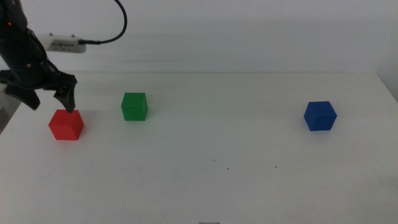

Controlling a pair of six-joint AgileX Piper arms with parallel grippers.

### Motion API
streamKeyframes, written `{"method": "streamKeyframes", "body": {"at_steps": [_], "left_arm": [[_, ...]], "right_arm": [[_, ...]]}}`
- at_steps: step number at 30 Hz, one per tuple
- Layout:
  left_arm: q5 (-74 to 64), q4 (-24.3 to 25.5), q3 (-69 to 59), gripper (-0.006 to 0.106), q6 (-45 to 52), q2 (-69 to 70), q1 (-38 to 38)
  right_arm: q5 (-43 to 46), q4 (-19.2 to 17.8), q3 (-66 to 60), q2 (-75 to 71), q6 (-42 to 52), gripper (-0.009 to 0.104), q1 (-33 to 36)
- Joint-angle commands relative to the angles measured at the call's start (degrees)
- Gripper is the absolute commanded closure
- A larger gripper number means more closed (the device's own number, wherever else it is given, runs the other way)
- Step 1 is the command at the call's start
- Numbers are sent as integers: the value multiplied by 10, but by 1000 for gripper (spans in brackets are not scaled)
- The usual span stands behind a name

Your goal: Stack red cubes first, then green, then blue cubes in a specific spot.

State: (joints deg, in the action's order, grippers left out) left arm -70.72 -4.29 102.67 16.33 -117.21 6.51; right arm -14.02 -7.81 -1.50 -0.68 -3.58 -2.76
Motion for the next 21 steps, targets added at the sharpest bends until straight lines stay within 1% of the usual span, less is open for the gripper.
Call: {"method": "streamKeyframes", "body": {"at_steps": [1,6,21], "left_arm": [[-29,-10,28,7,0,16,2],[6,-8,39,7,0,-12,2],[60,-30,39,7,0,-64,2]], "right_arm": [[44,-7,5,-9,7,1,-4],[44,-7,5,-9,7,1,-4],[45,-7,5,-9,7,1,-4]]}}
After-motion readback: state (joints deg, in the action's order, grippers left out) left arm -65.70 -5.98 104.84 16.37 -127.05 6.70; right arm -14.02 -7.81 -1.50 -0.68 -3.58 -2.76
